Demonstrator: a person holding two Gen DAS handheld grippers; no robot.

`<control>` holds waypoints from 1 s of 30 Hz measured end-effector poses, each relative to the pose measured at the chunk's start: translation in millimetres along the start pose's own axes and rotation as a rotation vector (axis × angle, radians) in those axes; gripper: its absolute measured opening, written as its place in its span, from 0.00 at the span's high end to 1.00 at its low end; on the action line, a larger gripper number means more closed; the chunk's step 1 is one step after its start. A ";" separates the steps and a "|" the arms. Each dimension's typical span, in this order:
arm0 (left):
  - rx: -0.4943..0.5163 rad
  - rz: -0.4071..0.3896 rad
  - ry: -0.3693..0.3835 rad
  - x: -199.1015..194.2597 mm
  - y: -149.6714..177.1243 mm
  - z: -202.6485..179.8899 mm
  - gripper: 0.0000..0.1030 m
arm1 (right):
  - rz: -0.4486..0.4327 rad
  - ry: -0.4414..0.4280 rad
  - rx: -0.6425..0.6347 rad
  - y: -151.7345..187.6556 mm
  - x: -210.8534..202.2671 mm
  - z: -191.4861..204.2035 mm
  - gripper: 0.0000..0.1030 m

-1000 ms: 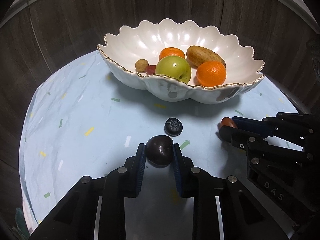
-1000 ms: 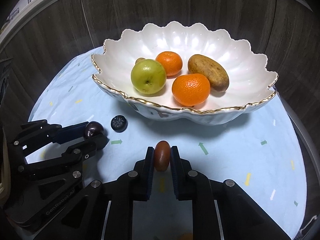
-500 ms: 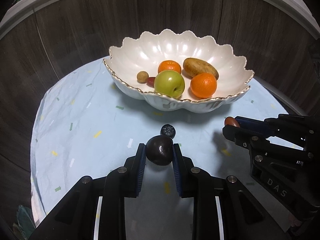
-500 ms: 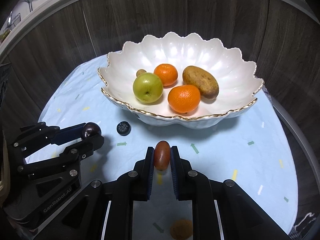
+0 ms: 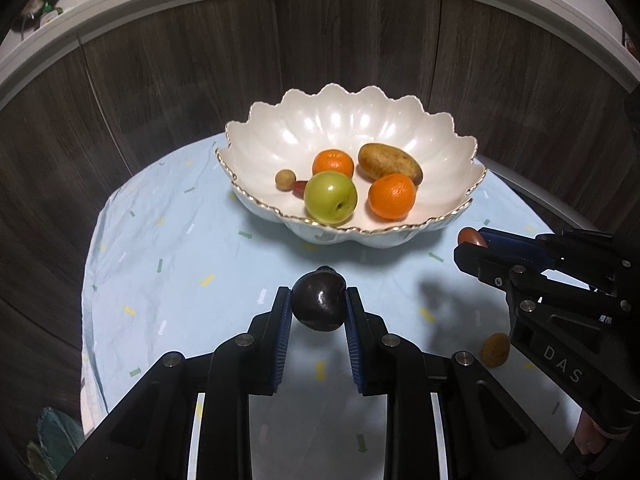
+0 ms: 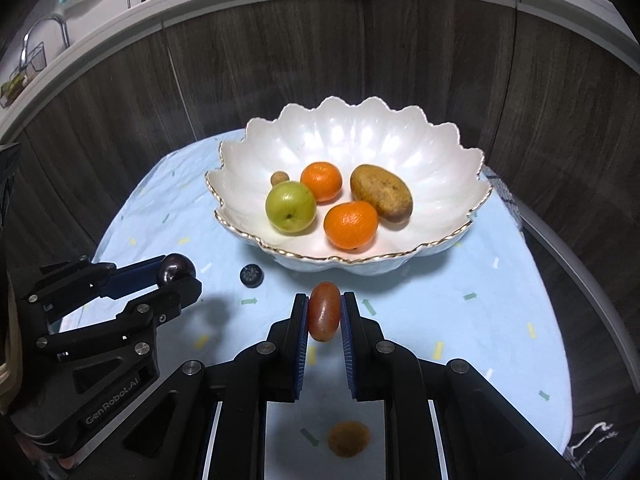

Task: Organize fruits
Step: 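Lift the plum and red date and carry both tools over the white bowl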

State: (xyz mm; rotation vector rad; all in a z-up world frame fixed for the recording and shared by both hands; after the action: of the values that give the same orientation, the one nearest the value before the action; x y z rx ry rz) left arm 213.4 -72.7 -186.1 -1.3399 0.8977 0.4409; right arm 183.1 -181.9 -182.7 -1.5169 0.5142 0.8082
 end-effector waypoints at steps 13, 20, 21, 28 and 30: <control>0.002 -0.028 -0.005 -15.8 -18.9 -9.7 0.75 | -0.054 0.018 0.018 -18.3 -21.3 -12.4 0.83; -0.003 -0.038 0.001 -18.2 -26.5 -12.4 0.75 | -0.070 0.028 0.027 -25.6 -26.3 -21.4 0.83; -0.004 -0.040 0.001 -19.0 -27.3 -12.5 0.75 | -0.072 0.030 0.028 -27.1 -26.8 -23.0 0.83; -0.006 -0.052 0.006 -20.0 -42.0 -14.9 0.75 | -0.091 0.045 0.036 -37.9 -30.4 -34.2 0.83; -0.006 -0.053 0.008 -19.6 -45.7 -15.1 0.75 | -0.098 0.049 0.037 -41.9 -31.4 -37.7 0.83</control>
State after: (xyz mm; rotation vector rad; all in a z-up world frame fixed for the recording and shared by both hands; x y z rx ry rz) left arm 230.5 -92.9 -141.4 -1.3688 0.8660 0.3983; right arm 200.5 -218.3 -132.4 -1.5192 0.4850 0.6840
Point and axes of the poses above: each gripper's, at about its wrist camera, not at the fingertips, and x roughly the way its jaws point, z to its left, y to its underside, the point moved 6 cm from there along x, roughly the way its jaws point, and after that the axes turned 7 degrees about -x, right-handed, at the moved point
